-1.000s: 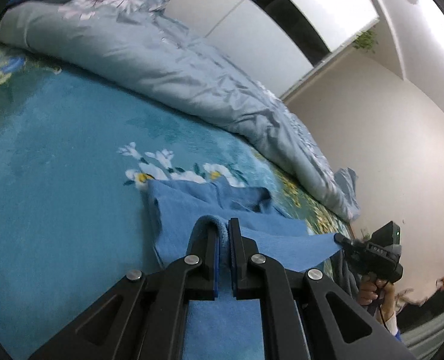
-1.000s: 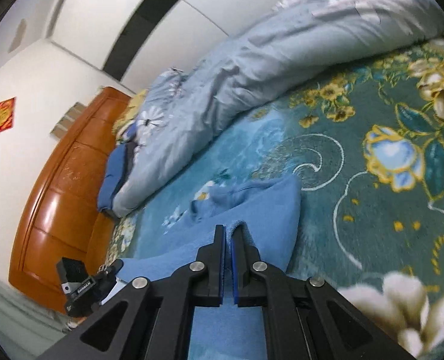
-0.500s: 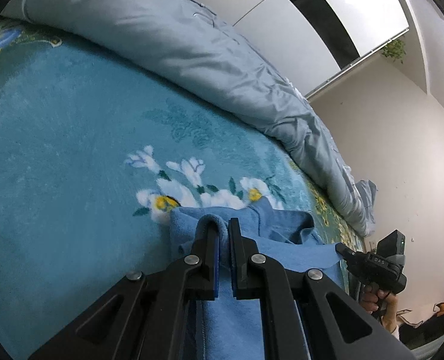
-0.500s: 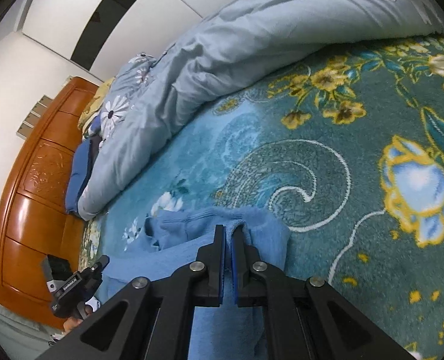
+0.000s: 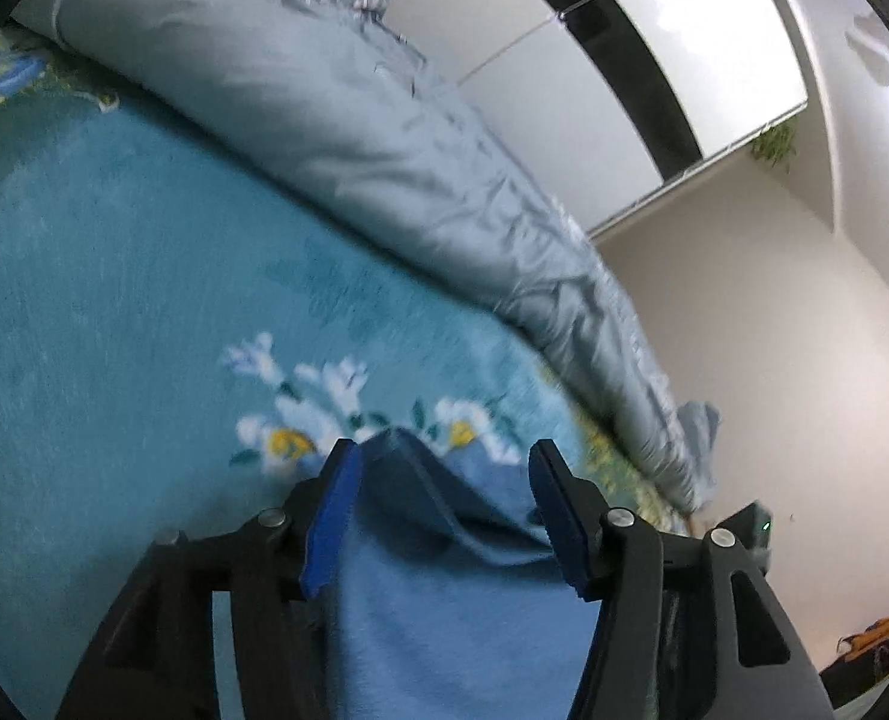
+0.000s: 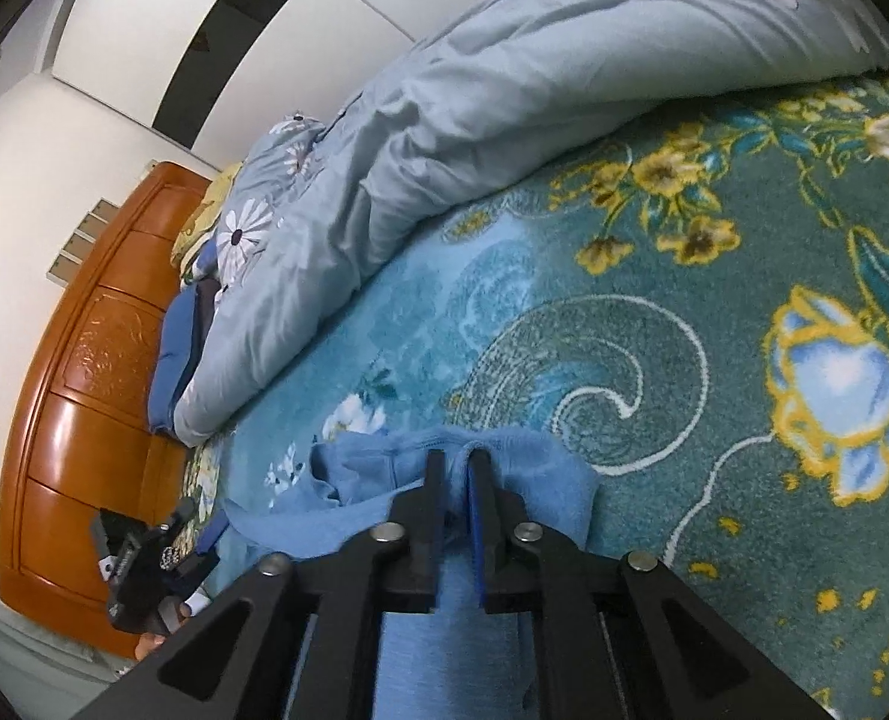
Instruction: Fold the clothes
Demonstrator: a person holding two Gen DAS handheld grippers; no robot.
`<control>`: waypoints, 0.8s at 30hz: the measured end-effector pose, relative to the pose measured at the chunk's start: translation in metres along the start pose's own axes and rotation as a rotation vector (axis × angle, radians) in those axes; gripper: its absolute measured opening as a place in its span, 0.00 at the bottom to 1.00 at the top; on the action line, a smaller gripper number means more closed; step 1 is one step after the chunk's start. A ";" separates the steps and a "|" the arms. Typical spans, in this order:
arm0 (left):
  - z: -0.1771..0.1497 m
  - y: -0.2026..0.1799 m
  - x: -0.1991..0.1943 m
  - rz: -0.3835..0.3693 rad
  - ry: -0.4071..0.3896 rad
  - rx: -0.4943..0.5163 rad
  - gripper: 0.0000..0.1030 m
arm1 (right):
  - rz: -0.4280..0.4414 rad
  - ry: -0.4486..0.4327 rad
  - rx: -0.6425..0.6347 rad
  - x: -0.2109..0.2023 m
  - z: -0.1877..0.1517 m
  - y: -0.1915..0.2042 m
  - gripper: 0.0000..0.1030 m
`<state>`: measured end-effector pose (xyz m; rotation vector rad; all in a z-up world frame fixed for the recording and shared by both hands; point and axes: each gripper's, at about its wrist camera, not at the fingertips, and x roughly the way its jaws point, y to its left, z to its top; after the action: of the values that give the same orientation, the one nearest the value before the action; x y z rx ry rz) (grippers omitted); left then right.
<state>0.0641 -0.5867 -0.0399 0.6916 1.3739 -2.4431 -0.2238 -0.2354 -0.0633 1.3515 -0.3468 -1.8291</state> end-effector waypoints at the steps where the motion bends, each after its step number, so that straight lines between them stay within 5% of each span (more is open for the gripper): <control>1: 0.000 -0.001 -0.002 0.009 0.001 0.006 0.59 | -0.007 -0.008 -0.003 -0.003 0.001 0.001 0.29; 6: -0.006 -0.004 -0.012 0.079 0.019 0.049 0.59 | -0.027 -0.053 0.003 -0.024 0.002 -0.006 0.32; 13: -0.048 0.011 -0.012 0.149 0.155 0.104 0.59 | 0.007 0.024 -0.002 -0.030 -0.039 -0.028 0.32; 24: -0.080 0.021 -0.007 0.072 0.206 0.068 0.59 | 0.101 0.090 0.013 -0.012 -0.070 -0.038 0.32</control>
<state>0.1015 -0.5294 -0.0873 1.0157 1.3153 -2.4270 -0.1777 -0.1855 -0.1063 1.3948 -0.3728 -1.6805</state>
